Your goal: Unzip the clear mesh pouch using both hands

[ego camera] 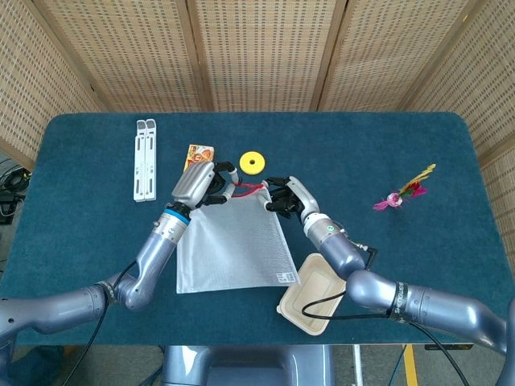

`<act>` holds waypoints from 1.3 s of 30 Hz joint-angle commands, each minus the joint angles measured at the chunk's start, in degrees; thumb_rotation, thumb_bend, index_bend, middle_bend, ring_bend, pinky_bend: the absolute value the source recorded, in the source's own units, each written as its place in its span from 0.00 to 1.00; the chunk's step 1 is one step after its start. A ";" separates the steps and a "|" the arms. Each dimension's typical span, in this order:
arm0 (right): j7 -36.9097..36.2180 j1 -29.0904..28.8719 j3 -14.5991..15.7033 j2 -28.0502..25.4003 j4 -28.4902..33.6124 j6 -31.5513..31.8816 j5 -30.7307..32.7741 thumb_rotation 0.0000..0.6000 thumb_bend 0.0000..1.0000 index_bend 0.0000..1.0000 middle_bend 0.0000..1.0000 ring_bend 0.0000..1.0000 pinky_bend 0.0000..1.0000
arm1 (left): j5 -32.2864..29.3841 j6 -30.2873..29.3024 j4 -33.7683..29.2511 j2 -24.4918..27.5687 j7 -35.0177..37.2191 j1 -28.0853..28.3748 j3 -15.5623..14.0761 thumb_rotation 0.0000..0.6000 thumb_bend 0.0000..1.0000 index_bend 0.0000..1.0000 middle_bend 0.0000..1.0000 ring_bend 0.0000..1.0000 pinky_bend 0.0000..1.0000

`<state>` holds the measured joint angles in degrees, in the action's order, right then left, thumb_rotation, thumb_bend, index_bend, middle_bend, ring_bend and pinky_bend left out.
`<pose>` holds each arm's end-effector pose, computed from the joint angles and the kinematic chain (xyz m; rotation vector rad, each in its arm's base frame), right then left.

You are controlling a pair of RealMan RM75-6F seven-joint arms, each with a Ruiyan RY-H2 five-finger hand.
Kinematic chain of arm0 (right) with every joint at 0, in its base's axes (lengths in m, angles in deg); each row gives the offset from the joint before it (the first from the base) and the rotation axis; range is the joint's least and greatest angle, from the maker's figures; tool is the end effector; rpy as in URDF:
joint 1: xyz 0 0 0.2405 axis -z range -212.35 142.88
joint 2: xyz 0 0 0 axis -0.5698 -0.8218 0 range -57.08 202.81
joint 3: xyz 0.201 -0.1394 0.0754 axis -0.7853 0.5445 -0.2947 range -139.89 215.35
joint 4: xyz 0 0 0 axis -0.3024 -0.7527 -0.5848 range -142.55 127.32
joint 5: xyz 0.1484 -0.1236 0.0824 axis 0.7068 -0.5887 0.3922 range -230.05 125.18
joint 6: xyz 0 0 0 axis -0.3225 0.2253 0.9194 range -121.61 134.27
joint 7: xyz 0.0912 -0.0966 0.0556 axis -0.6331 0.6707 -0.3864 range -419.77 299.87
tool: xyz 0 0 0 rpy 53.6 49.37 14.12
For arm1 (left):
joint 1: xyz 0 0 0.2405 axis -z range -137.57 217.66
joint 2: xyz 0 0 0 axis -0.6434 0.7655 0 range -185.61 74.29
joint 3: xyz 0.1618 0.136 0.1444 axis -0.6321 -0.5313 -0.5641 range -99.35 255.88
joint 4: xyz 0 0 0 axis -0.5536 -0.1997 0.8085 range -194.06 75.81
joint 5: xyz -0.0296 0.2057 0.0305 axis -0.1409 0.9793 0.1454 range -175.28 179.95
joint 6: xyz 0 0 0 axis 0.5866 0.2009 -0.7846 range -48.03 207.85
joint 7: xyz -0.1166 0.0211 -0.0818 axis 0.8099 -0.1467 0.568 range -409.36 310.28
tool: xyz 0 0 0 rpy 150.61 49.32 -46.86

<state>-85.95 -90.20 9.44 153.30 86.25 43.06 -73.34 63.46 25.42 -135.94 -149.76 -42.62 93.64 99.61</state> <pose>-0.0505 -0.3971 0.0205 0.9956 -2.3862 1.3698 -0.0578 0.4067 -0.0029 -1.6206 -1.2936 -1.4542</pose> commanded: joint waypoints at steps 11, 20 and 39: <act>-0.78 0.77 -1.53 -0.31 -0.24 -0.21 0.16 1.00 0.76 0.68 0.92 0.92 0.97 | 1.00 2.26 3.02 1.19 3.39 -1.81 -1.16 1.00 0.57 0.85 1.00 0.96 1.00; -1.55 1.52 -3.10 -1.39 0.14 0.43 0.99 1.00 0.76 0.68 0.92 0.92 0.97 | 1.32 3.26 5.28 1.62 4.33 -2.68 -1.75 1.00 0.57 0.85 1.00 0.96 1.00; -4.34 4.70 -6.34 -4.43 1.00 0.80 1.32 1.00 0.76 0.68 0.92 0.92 0.97 | 0.02 6.55 7.60 5.47 6.49 -5.84 -2.85 1.00 0.57 0.85 1.00 0.96 1.00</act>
<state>-90.24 -85.56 3.15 148.94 87.23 43.86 -71.99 63.53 31.89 -128.41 -144.38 -36.19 87.89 96.83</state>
